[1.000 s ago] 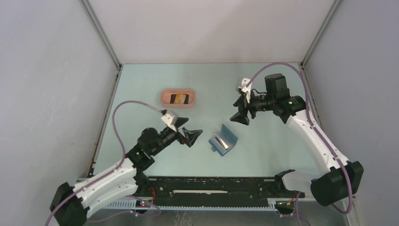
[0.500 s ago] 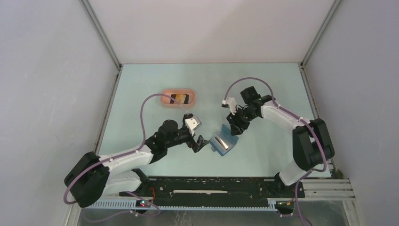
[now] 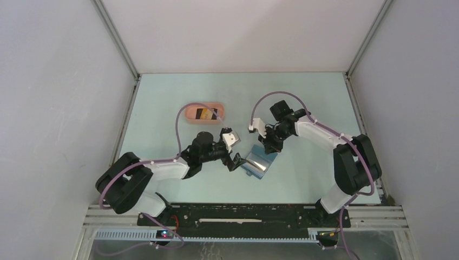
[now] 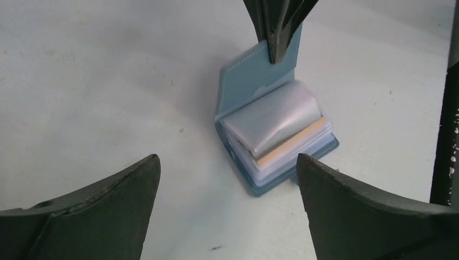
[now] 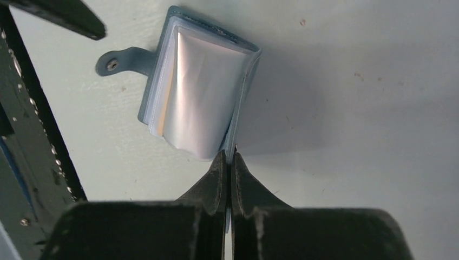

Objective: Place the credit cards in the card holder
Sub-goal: Open the card holder at the center of the board.

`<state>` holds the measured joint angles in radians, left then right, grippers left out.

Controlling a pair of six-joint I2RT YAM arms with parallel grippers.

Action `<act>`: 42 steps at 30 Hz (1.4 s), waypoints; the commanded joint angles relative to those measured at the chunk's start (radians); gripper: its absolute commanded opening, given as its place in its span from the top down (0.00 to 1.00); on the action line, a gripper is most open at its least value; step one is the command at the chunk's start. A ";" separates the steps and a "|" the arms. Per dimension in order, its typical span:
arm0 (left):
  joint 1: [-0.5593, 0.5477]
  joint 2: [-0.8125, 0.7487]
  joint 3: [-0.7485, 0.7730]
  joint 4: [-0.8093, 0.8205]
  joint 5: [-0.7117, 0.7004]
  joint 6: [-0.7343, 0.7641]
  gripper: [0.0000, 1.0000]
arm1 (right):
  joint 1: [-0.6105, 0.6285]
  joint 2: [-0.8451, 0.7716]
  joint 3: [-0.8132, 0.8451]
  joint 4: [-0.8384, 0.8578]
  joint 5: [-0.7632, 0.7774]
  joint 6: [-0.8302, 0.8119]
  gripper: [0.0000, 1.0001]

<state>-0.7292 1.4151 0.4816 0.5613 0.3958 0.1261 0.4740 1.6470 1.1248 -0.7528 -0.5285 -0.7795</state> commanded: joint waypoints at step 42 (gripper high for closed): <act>0.017 0.243 -0.290 0.851 -0.356 -1.079 1.00 | -0.059 -0.310 -0.011 -0.182 -0.646 -0.086 0.12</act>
<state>-0.7139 1.6524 0.2325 1.2835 0.2371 -0.6476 0.3740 1.2064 1.1206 -0.7746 -0.8951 -0.8993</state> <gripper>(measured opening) 0.017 0.972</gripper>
